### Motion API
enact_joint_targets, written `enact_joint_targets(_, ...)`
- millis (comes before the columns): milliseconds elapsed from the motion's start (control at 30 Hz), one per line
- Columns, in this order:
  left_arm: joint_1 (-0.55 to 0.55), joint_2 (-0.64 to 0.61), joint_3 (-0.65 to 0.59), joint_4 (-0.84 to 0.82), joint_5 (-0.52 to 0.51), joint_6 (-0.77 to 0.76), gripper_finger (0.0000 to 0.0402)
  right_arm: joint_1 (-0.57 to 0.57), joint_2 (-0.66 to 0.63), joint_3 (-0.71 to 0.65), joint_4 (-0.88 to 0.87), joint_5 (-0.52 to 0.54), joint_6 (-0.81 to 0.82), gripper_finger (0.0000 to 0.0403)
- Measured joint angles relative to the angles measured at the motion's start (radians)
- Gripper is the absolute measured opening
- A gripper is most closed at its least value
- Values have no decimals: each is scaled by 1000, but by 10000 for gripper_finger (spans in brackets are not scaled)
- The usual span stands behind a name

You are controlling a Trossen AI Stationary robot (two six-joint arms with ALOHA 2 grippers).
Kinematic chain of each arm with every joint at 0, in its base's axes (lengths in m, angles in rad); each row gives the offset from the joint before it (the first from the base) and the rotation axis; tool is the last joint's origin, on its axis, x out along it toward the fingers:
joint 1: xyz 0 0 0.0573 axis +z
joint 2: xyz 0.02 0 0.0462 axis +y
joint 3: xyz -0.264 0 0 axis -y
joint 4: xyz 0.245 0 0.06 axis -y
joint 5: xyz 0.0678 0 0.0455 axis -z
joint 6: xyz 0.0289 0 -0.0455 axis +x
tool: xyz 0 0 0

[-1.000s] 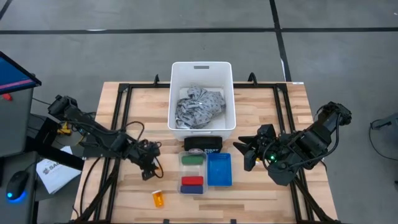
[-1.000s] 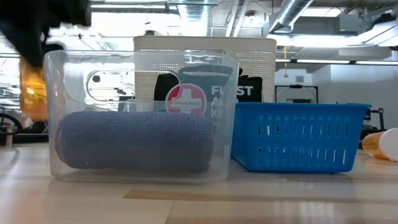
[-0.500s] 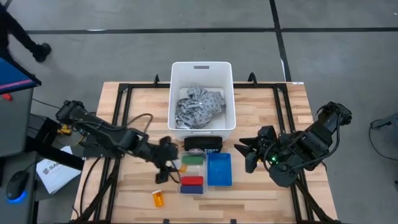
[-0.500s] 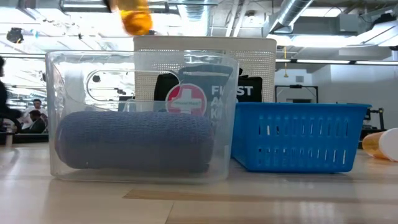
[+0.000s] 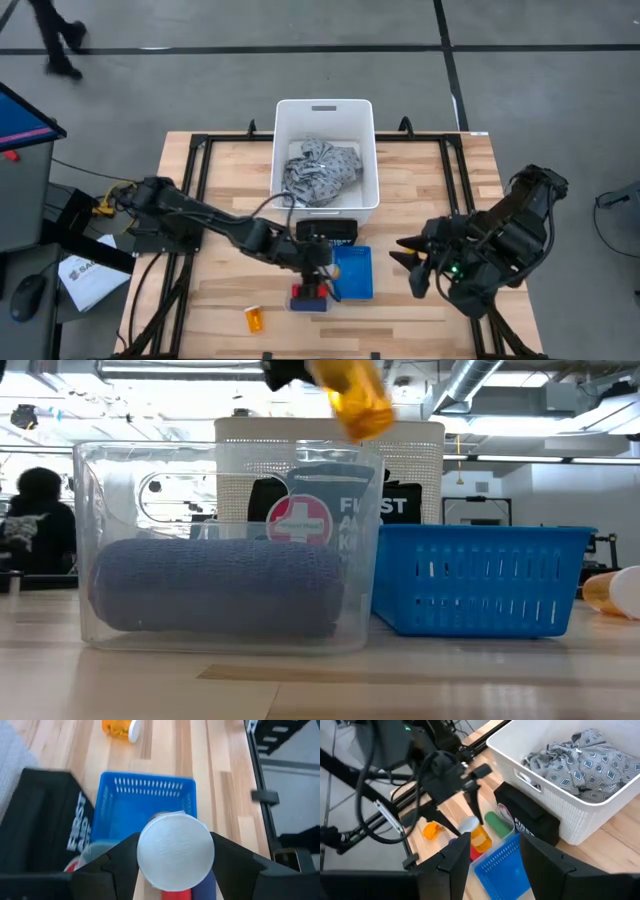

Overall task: Pick & place medical supplies in basket/bin
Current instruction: Put the top left orange pill bottle into the blue bin

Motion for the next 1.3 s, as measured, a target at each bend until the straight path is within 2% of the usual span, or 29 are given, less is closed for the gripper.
enact_joint_targets(167, 24, 98, 51, -5, -13, 1, 207, 29, 0, 0, -32, 4, 2, 166)
enact_joint_targets(400, 71, 156, 58, 57, -26, -2, 207, 49, 0, 0, -41, 22, 2, 166)
enact_joint_targets(733, 113, 199, 58, 100, 4, 14, 207, 50, 0, 0, -57, 21, 10, 166)
enact_joint_targets(1300, 109, 246, 58, 88, 45, 33, 215, 49, 1, 0, -65, 22, 31, 166)
